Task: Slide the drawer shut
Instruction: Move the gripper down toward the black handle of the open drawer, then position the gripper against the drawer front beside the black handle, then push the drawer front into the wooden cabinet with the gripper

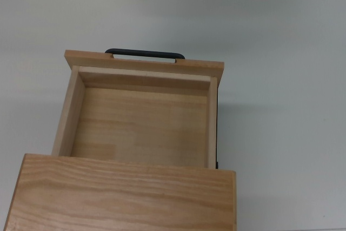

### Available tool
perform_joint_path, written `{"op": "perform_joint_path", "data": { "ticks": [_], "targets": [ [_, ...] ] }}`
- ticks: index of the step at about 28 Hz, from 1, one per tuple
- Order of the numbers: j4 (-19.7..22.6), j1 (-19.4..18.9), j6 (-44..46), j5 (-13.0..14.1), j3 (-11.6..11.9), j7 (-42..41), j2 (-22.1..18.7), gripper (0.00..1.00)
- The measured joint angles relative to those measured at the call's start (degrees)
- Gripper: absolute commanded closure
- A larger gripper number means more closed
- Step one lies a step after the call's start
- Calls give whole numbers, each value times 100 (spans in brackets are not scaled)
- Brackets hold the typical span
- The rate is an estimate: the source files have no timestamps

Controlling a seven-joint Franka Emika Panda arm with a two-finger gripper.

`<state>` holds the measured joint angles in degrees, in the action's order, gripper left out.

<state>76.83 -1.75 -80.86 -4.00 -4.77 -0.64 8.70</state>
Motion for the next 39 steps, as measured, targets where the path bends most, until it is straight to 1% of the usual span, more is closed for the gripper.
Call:
{"op": "perform_joint_path", "data": {
  "ticks": [3, 11, 16, 28, 34, 39],
  "targets": [
    [6, -1, -149, 0, 0, 1, 160, 100],
    [27, -12, -1041, 0, -5, 65, 565, 100],
    [30, -26, -1426, -1, -8, 120, 741, 100],
    [41, -134, -2115, -2, -12, 195, 853, 100],
    [77, -132, -2917, -12, 2, 233, 981, 100],
    [95, -129, -3739, -127, 16, 239, 1185, 100]
  ]
}}
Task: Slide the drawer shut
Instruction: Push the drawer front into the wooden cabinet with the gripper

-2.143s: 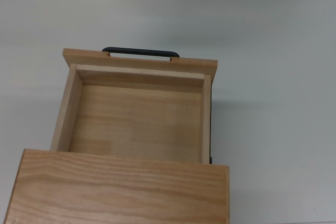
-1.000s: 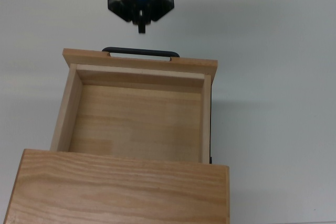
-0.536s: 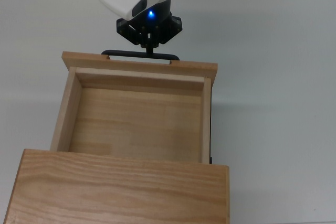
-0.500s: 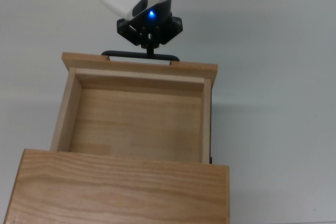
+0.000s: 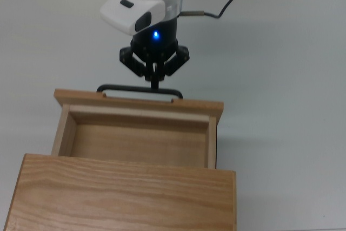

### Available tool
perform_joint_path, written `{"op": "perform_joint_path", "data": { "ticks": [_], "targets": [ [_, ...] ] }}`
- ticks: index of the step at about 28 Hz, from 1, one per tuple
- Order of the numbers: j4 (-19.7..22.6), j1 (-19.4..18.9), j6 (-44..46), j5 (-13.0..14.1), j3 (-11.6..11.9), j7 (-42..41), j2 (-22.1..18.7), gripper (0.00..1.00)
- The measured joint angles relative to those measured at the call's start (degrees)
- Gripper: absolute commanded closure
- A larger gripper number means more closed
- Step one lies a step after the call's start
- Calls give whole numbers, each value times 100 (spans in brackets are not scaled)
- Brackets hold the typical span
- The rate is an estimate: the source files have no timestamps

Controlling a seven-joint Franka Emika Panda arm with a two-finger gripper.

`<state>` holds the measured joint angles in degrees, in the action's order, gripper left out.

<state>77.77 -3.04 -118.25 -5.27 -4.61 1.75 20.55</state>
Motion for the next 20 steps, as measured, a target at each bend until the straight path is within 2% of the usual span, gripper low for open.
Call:
{"op": "perform_joint_path", "data": {
  "ticks": [9, 20],
  "targets": [
    [44, 39, -1588, -26, 52, 2, 389, 100],
    [178, 53, -3333, -26, 238, 2, 777, 100]
  ]
}}
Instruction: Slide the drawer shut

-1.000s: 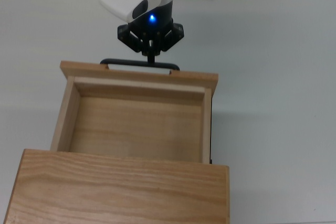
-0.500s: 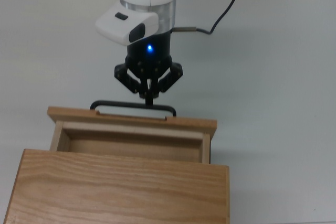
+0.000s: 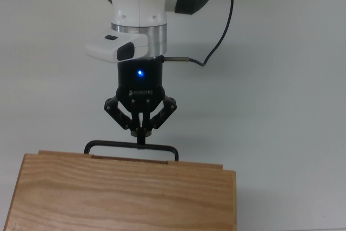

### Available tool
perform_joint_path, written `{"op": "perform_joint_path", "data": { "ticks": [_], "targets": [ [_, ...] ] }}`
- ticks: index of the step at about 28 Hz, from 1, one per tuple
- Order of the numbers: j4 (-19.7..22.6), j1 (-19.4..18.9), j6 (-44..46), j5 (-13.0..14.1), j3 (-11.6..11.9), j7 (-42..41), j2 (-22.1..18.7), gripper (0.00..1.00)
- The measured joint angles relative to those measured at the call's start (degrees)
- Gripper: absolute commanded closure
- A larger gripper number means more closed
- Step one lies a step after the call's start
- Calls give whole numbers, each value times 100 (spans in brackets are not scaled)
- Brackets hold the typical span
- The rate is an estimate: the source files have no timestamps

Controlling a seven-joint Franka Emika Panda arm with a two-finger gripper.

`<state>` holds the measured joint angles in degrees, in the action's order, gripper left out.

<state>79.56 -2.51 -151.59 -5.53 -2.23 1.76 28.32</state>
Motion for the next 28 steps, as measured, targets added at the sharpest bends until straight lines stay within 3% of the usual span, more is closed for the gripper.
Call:
{"op": "perform_joint_path", "data": {
  "ticks": [9, 16, 22, 28],
  "targets": [
    [327, 0, -1116, 0, 116, -1, 152, 100],
    [325, -1, -1146, 0, 128, -1, 172, 100],
    [66, 8, -191, 0, 147, -1, 59, 100],
    [-82, -20, 1247, 3, 137, -1, -383, 100]
  ]
}}
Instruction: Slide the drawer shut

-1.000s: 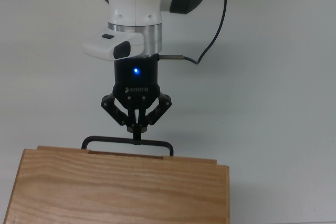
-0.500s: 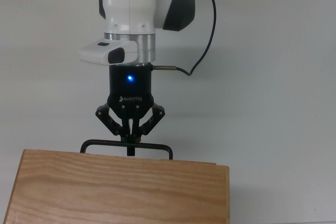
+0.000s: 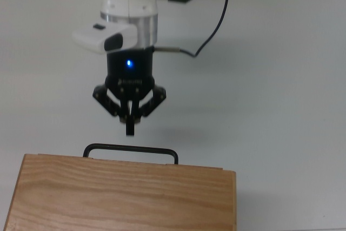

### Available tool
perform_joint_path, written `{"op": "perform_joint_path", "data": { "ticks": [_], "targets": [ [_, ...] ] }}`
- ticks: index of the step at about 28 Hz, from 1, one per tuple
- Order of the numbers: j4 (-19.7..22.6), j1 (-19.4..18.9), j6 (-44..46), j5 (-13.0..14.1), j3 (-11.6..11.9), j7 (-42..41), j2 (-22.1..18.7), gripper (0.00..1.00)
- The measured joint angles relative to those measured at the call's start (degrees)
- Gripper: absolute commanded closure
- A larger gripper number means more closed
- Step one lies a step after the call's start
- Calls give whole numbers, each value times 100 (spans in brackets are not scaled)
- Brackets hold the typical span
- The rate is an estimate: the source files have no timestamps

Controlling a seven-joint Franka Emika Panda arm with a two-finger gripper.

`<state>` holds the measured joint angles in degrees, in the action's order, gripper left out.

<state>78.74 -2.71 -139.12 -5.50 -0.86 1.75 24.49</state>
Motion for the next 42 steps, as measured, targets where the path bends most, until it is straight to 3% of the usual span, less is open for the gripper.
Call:
{"op": "perform_joint_path", "data": {
  "ticks": [11, 22, 23, 24, 25, 27, 34, 42],
  "targets": [
    [-26, -43, 1885, 111, -6, 3, -654, 100],
    [-300, -49, 3977, 647, -17, 3, -1317, 99],
    [-306, -50, 4118, 658, -18, 3, -1381, 93],
    [-310, -50, 4279, 663, -20, 3, -1455, 62],
    [-310, -50, 4479, 666, -21, 3, -1548, 45],
    [-310, -50, 4704, 666, -21, 3, -1658, 0],
    [-295, -50, 5056, 618, -21, -14, -1770, 0],
    [-287, -47, 5091, 233, -20, -15, -1771, 0]
  ]
}}
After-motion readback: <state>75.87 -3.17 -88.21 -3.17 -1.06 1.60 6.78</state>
